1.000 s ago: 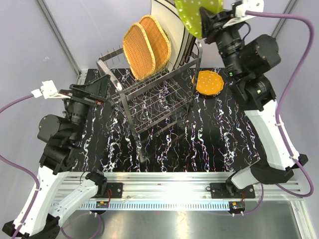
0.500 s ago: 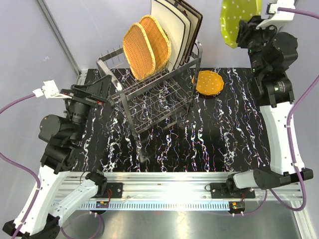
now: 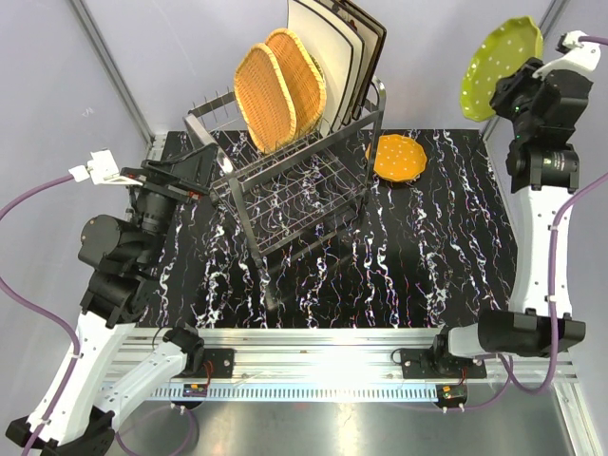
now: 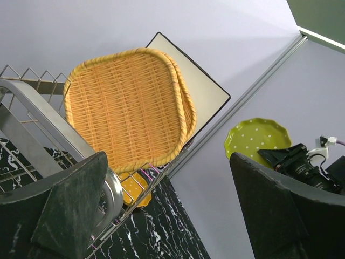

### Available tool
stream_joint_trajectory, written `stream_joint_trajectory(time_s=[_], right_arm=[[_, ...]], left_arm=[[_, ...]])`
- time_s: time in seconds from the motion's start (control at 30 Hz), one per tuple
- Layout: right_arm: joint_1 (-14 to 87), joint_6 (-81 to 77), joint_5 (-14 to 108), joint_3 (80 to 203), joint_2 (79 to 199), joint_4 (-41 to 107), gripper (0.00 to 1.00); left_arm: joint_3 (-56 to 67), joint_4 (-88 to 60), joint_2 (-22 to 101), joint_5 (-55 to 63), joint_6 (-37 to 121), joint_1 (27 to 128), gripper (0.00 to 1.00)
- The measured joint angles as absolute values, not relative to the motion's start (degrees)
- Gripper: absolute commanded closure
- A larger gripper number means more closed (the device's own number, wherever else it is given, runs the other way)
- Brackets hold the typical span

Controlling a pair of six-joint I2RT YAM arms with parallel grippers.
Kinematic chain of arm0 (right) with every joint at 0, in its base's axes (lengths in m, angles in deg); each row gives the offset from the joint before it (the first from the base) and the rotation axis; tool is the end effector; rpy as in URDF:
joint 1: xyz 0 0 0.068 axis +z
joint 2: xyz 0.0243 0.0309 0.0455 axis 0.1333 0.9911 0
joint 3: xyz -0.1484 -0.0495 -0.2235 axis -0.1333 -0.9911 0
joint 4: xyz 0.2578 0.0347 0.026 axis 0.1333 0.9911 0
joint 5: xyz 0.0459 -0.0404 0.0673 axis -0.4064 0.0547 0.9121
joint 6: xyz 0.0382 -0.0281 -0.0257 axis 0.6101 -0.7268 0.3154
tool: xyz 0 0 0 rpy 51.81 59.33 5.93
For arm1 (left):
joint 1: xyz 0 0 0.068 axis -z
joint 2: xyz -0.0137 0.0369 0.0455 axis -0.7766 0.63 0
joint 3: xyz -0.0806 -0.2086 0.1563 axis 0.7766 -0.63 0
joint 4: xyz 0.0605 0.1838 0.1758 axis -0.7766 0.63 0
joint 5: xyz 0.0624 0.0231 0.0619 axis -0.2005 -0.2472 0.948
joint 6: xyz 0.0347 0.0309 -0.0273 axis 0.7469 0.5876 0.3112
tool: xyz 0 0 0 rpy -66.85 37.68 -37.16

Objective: Unload the plates from the dish rack
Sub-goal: Place the plate on the table

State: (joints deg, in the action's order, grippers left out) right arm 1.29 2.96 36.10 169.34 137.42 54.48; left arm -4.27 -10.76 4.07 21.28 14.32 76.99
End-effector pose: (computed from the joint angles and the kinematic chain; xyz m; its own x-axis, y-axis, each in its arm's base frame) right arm 0.2789 -0.0335 0.5310 0.0637 0.2003 -0.9777 0.1638 0.9643 0.2083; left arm 0.1150 -0.0499 0.4713 0.0562 -0.7290 -0.6822 0.4361 0.6326 -0.6401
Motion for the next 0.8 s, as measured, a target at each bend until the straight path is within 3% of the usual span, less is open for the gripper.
stream_joint_trajectory(time_s=[0.23,0.8], right_arm=[[-5.8,7.4,41.4,166.0,141.8,54.9,1.00],[-6.8,14.1,52.6,161.3,156.7,52.0,1.00]], left_arm=[[-4.3,-10.8,4.1,21.3,14.8,77.0,0.01],[-4.3,-10.7,4.8,21.3,14.7,77.0,0.01]])
